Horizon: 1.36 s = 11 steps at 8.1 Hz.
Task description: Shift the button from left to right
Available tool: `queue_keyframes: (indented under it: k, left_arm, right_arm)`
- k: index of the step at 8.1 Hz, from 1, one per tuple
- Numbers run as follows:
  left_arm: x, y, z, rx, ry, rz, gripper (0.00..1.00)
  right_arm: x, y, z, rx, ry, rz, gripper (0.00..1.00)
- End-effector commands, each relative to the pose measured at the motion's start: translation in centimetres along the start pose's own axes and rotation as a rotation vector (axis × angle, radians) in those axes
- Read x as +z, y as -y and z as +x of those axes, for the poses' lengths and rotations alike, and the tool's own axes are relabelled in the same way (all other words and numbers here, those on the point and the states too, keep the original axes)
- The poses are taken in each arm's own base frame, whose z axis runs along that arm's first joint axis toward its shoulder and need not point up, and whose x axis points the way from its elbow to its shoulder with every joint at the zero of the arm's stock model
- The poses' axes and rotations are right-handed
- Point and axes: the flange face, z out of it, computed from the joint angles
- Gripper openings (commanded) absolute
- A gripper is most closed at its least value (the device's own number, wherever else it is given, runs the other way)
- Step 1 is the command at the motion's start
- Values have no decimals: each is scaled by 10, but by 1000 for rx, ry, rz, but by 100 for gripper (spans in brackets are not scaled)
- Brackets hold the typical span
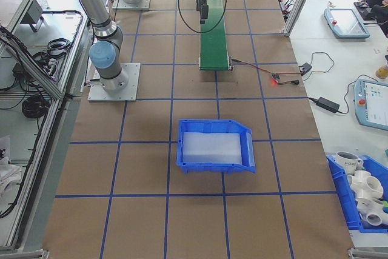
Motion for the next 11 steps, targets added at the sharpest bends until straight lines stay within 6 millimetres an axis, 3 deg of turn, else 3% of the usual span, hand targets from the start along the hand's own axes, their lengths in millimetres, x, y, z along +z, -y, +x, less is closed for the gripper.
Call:
queue_keyframes:
  k: [1,3,5,7,9,10,11]
  left_arm:
    - [3,2,-1,-3,0,6,63]
    - [4,2,-1,-6,-5,8,51]
    - [6,-12,-26,-49,-11,8,46]
    - [-3,-14,-28,-54,-5,21,33]
    - [-38,-16,-16,-119,-31,95,32]
    - [-66,-19,2,-237,-37,113,33]
    - [-91,-23,33,-396,-60,84,33]
  right_arm:
    - [0,0,0,1,0,0,100]
    - [0,0,0,1,2,0,100]
    - [0,0,0,1,0,0,100]
    - [0,0,0,-1,2,0,100]
    - [0,0,0,-1,2,0,100]
    - [0,0,1,1,0,0,100]
    - [0,0,0,-1,2,0,100]
